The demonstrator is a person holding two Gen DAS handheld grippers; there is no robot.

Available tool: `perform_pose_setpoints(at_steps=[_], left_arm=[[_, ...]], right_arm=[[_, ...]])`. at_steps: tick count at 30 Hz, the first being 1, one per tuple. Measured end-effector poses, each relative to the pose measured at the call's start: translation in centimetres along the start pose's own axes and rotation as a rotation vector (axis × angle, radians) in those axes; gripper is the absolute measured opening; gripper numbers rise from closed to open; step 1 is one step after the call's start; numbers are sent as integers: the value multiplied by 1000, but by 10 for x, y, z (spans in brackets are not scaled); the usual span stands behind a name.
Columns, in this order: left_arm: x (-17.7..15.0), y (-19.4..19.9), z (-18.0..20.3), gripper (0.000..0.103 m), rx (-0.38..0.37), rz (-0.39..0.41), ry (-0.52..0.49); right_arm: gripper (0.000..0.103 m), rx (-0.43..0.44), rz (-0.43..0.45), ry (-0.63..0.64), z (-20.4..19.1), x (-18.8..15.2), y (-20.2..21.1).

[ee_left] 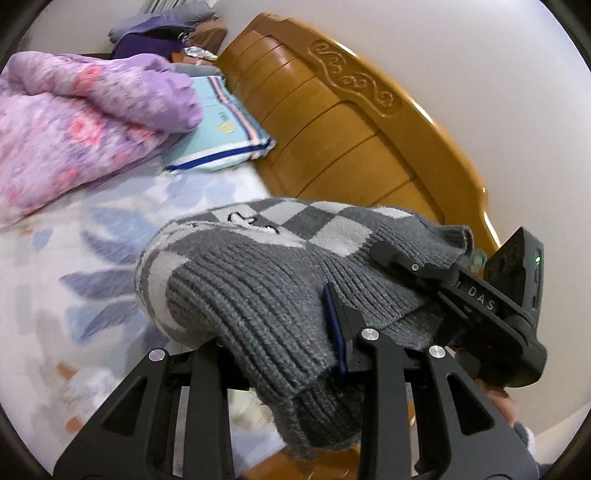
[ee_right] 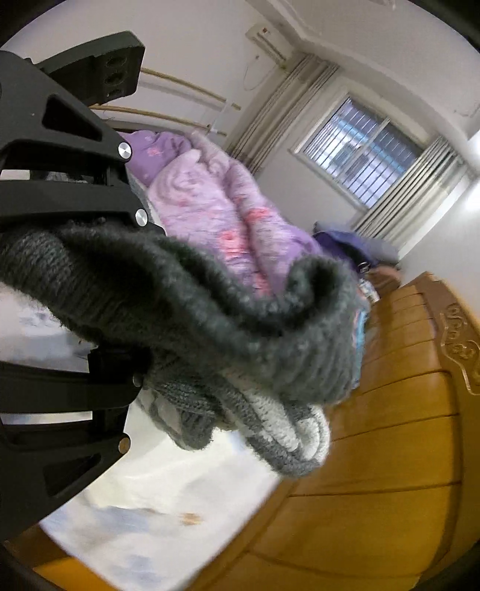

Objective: Fold large clothes
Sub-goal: 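Lift the folded cardigan with both grippers and carry it toward the headboard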

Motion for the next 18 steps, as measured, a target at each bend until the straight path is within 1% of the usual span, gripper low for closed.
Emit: perform_pose_setpoints(at_steps=[1,2,3,4,5,6,7,8,10,11,14,16,18], left_arm=[[13,-17,10,29,9,25,-29],[19,-28,14,29,13,33,-41],[24,-44,16,29,15,29,-38],[24,-67,14,29,23,17,-25],[20,-83,10,29,40,4,-24],[12,-104,4,29,54,-28,-3],[3,-117,-3,29,58,-55,26],[-13,-138,-13,29,69,-95,57],[-41,-167,-23,29,102,-144,52],[-59,-182,-28,29,126,-172,52],[-99,-209,-31,29,169,-224,67],[-123,-221,-27,29,209,-243,49],[-141,-230,-28,29,242,-256,46]], right_arm=[[34,12,12,3,11,15,-1],[33,13,16,7,22,23,-5],[34,16,13,-1,35,29,-10],[34,27,-4,-29,56,32,-21],[33,27,-25,-47,70,30,-29],[33,17,-53,-70,88,25,-38],[33,0,-96,-99,112,13,-52],[33,-12,-122,-117,126,3,-59],[33,-36,-202,-183,168,-30,-79],[33,-40,-237,-241,188,-46,-88],[33,-34,-294,-364,232,-83,-100],[33,-60,-330,-369,248,-93,-104],[34,-70,-394,-384,265,-97,-111]])
Point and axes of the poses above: each gripper's, at about its wrist camera, not at the fingertips, and y roughly against the way its jaws point, z to its right, x to its top, the point moved 7 cm from there along -y, roughly the way its jaws point, and after that the axes turned 9 degrees about -z, right-handed, at the moved point
